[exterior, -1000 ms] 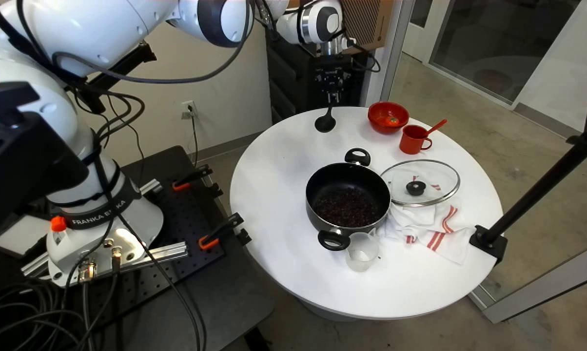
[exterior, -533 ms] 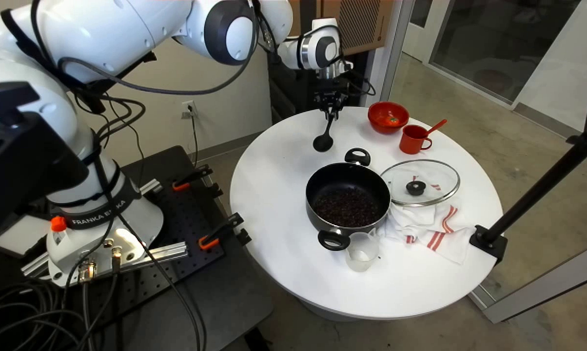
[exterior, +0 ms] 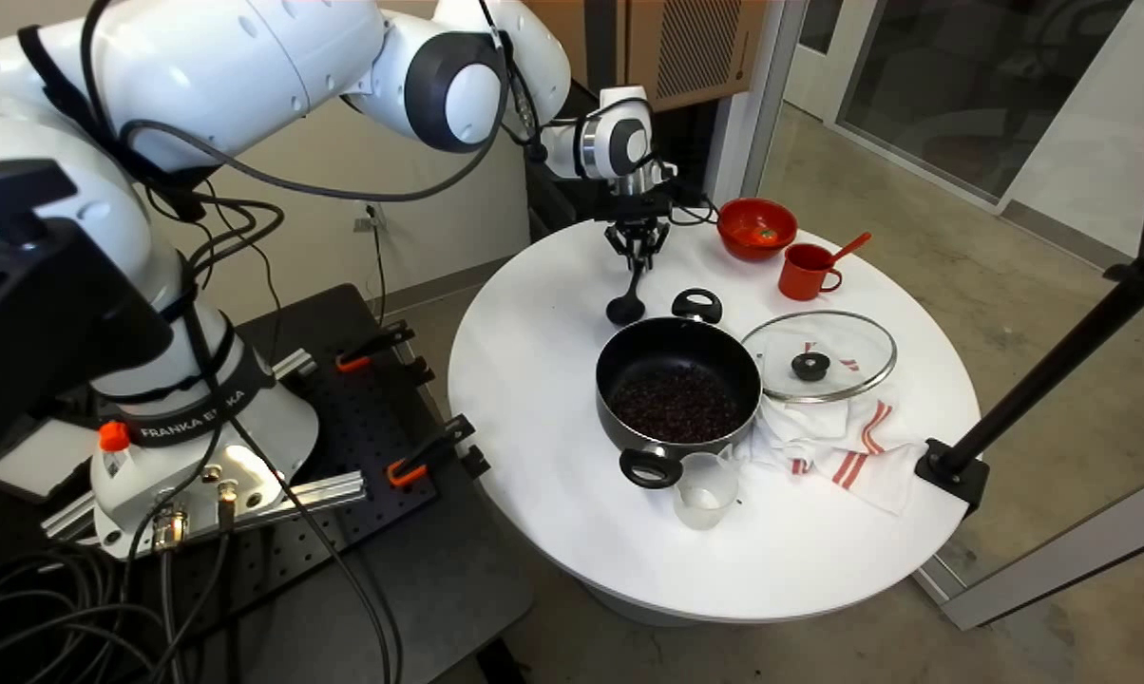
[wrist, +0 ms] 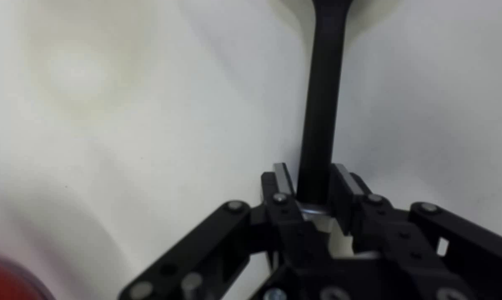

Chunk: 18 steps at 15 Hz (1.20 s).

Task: Put the spoon on the table then cover the pot with the lid

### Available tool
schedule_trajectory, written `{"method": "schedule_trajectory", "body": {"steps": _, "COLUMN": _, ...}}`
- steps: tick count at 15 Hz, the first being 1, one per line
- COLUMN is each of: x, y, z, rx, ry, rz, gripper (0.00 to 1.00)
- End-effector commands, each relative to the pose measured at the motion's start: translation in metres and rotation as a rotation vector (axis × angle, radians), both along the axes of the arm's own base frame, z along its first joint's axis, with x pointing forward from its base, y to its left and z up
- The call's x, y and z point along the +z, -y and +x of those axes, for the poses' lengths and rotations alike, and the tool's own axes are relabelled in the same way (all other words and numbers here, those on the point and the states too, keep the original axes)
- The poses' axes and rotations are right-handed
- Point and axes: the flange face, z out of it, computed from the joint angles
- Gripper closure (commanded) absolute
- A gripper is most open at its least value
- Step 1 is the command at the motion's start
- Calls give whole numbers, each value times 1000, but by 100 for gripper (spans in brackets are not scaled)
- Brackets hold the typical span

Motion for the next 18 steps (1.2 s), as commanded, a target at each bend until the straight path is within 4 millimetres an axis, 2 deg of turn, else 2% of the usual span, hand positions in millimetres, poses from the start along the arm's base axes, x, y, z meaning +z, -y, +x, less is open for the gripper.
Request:
{"method": "schedule_trajectory", "body": {"steps": 1, "x": 1, "y": -1, "z": 1, "rx": 23, "ry": 13, "rz": -15, "gripper": 46}}
{"method": "schedule_trajectory", "body": {"steps": 7, "x": 7, "y": -3, "z": 2, "rx": 24, "ry": 11, "rz": 0, "gripper": 4}}
{"method": "schedule_trajectory", "body": {"steps": 8, "x": 13, "y": -5, "z": 3, "rx": 22, "ry": 6, "rz": 5, "gripper": 1}}
{"method": "schedule_trajectory", "body": {"steps": 9, "x": 18, "y": -6, "z": 4, "rx": 20, "ry": 5, "rz": 11, "gripper": 0}}
{"method": "schedule_trajectory", "body": {"steps": 11, "x": 40, "y": -6, "z": 11, "rx": 10, "ry": -11, "rz": 32, "gripper": 0}}
{"method": "schedule_trajectory", "body": {"steps": 14, "x": 89, "y": 1, "z": 28, "rx": 2, "ry": 7, "rz": 26, "gripper": 0}}
{"method": "schedule_trajectory", "body": {"steps": 18, "x": 148, "y": 33, "z": 53, "rx": -50, "ry": 56, "rz": 6, "gripper": 0}}
